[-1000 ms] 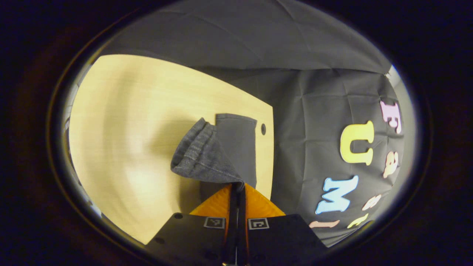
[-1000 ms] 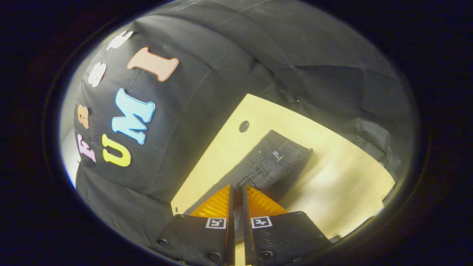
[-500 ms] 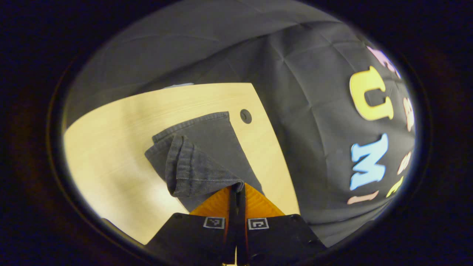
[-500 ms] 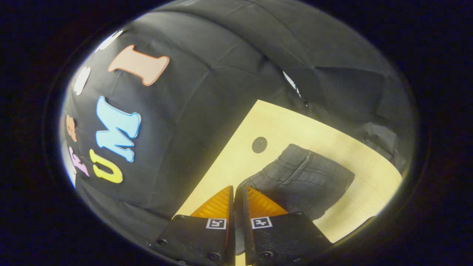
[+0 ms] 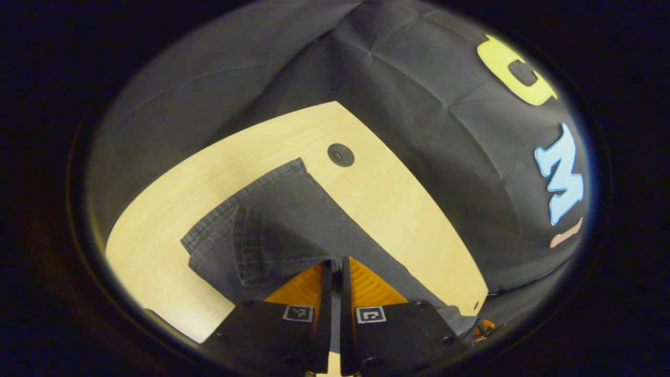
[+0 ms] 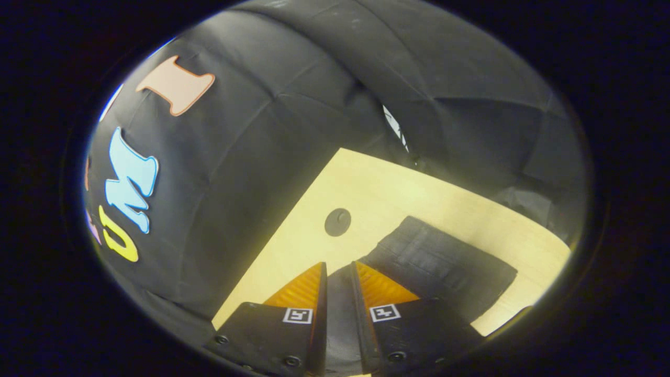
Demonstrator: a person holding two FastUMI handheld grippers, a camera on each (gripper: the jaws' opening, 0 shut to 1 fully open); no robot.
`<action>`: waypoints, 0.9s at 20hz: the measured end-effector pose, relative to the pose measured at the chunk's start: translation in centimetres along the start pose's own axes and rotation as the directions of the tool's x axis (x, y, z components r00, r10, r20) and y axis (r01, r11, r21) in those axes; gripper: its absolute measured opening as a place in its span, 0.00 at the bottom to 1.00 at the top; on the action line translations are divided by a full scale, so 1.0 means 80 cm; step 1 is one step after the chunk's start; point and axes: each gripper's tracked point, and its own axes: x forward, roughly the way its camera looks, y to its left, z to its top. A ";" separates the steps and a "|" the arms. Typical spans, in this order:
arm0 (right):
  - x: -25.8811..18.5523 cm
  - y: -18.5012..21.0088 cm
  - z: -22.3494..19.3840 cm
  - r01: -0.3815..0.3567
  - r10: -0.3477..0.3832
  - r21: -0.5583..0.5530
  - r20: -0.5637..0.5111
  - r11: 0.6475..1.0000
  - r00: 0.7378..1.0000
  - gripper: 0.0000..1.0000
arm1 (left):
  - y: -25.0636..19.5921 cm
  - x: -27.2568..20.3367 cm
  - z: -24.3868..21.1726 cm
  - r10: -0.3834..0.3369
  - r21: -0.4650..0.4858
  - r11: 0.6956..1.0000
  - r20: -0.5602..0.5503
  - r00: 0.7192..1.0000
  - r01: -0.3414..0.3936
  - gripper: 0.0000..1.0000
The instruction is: Grasp the waist and the cuffs of the jeans and fold them to make the two legs overlap; first hold the waist and fold one-third of the jeans toward the cuffs, then hold the cuffs and fold the remaining one-third in the same direction to finish folding.
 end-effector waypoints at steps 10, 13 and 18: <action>-0.087 -0.110 -0.015 0.301 -0.280 -0.164 0.139 0.940 0.950 0.95 | -0.032 -0.107 -0.032 0.065 0.378 0.925 -0.039 0.997 -0.045 0.95; -0.081 -0.143 -0.030 0.337 -0.326 -0.095 0.112 0.937 0.939 0.97 | -0.044 -0.144 -0.040 0.077 0.472 0.880 -0.043 0.996 -0.047 0.96; -0.057 -0.165 -0.056 0.357 -0.355 -0.034 0.066 0.933 0.933 0.97 | -0.081 -0.187 -0.023 -0.031 0.503 0.863 0.129 0.991 -0.039 0.96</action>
